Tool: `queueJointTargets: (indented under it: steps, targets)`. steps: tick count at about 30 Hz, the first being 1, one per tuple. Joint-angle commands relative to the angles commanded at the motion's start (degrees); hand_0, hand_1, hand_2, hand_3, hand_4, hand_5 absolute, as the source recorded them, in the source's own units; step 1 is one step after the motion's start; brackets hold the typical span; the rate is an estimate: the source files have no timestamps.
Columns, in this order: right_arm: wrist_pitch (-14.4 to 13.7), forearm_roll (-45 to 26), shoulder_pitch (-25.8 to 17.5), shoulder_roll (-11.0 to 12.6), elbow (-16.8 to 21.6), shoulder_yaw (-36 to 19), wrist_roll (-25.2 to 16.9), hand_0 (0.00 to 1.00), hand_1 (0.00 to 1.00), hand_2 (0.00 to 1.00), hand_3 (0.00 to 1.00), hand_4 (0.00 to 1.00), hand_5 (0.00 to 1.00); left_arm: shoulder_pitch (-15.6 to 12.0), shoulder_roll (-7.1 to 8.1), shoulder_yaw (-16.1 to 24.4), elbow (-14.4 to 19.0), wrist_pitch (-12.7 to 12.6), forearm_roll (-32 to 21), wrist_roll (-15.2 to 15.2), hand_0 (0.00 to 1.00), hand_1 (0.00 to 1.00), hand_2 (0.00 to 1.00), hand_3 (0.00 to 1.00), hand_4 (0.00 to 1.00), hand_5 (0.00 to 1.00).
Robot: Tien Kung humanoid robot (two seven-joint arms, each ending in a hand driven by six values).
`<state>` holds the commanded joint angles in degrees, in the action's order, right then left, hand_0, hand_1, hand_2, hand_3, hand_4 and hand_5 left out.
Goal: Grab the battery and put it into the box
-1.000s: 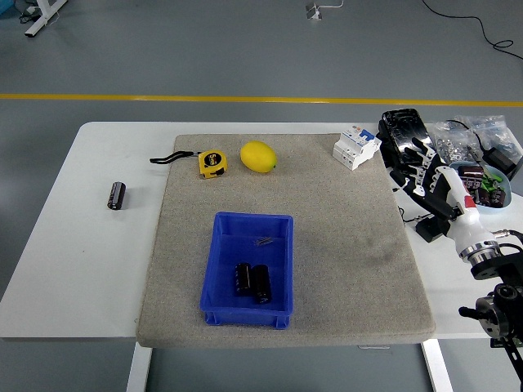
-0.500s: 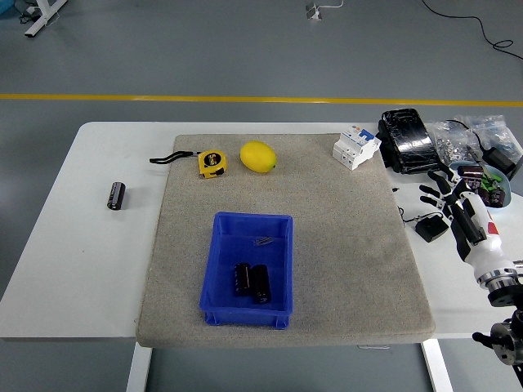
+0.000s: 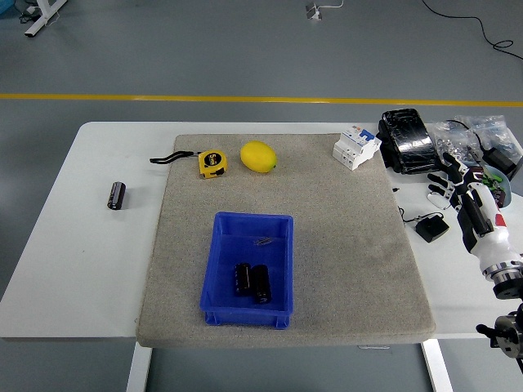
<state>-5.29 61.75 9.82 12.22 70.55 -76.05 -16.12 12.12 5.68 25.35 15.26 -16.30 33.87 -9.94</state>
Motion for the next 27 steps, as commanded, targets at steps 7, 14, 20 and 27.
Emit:
queueJointTargets:
  steps: [7,14,20,27]
  targets:
    - [0.0,0.1,0.2,-0.2,0.2,0.1,0.0,0.825,0.813,0.877,0.894,0.998,0.842,0.1,-0.10,0.0,0.0,-0.1,0.0,0.0,0.735,0.682,0.723,0.624,0.654,0.643]
    - [-0.2,0.1,0.1,0.1,0.3,-0.3,0.1,0.826,0.811,0.874,0.893,0.998,0.845,0.4,-0.31,-0.1,0.0,-0.2,-0.4,0.1,0.735,0.681,0.722,0.624,0.654,0.643]
    - [-0.1,0.1,0.1,0.2,0.4,-0.6,0.2,0.822,0.814,0.874,0.893,0.998,0.848,0.7,-0.45,-0.3,0.0,-0.1,-0.5,0.1,0.734,0.681,0.721,0.625,0.657,0.646]
    - [-0.1,0.6,0.0,0.0,0.3,-0.6,0.4,0.822,0.812,0.871,0.892,0.998,0.849,0.7,-0.44,-0.1,0.1,0.1,-0.3,-0.1,0.734,0.681,0.722,0.625,0.656,0.647]
